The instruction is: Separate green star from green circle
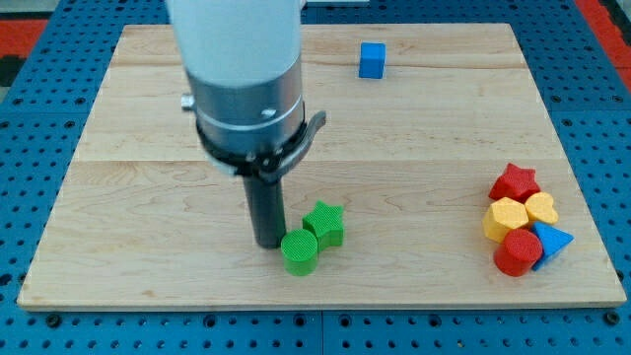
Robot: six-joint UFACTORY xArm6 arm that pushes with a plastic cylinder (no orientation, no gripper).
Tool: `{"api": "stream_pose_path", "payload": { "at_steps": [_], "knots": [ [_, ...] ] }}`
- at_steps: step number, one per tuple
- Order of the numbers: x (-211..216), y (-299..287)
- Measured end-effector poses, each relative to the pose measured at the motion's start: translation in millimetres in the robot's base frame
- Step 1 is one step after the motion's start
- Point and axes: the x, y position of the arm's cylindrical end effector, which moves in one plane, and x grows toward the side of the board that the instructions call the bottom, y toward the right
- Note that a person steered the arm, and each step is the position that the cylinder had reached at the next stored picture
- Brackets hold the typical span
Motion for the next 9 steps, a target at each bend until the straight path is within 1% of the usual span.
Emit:
{"api": "stream_pose_path", "payload": {
  "at_steps": [1,2,3,6,7,8,9],
  "knots": [
    [39,0],
    [58,4],
    [54,21],
    [-1,17],
    [-13,18],
    [-20,36],
    [-26,66]
  ]
}}
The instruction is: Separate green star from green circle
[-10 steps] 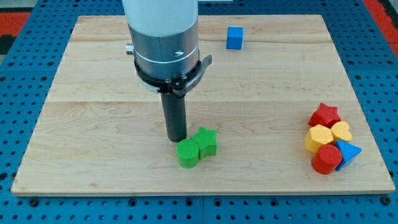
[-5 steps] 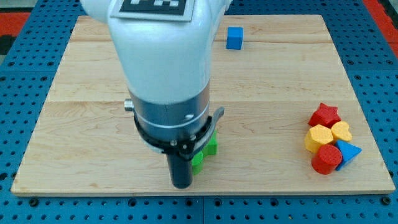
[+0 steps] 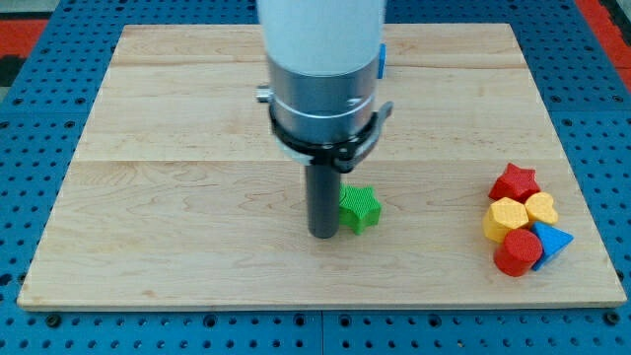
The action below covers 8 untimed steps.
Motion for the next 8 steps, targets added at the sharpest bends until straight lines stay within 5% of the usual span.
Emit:
{"api": "stream_pose_path", "payload": {
  "at_steps": [5,8],
  "knots": [
    [-20,10],
    [-25,80]
  ]
}}
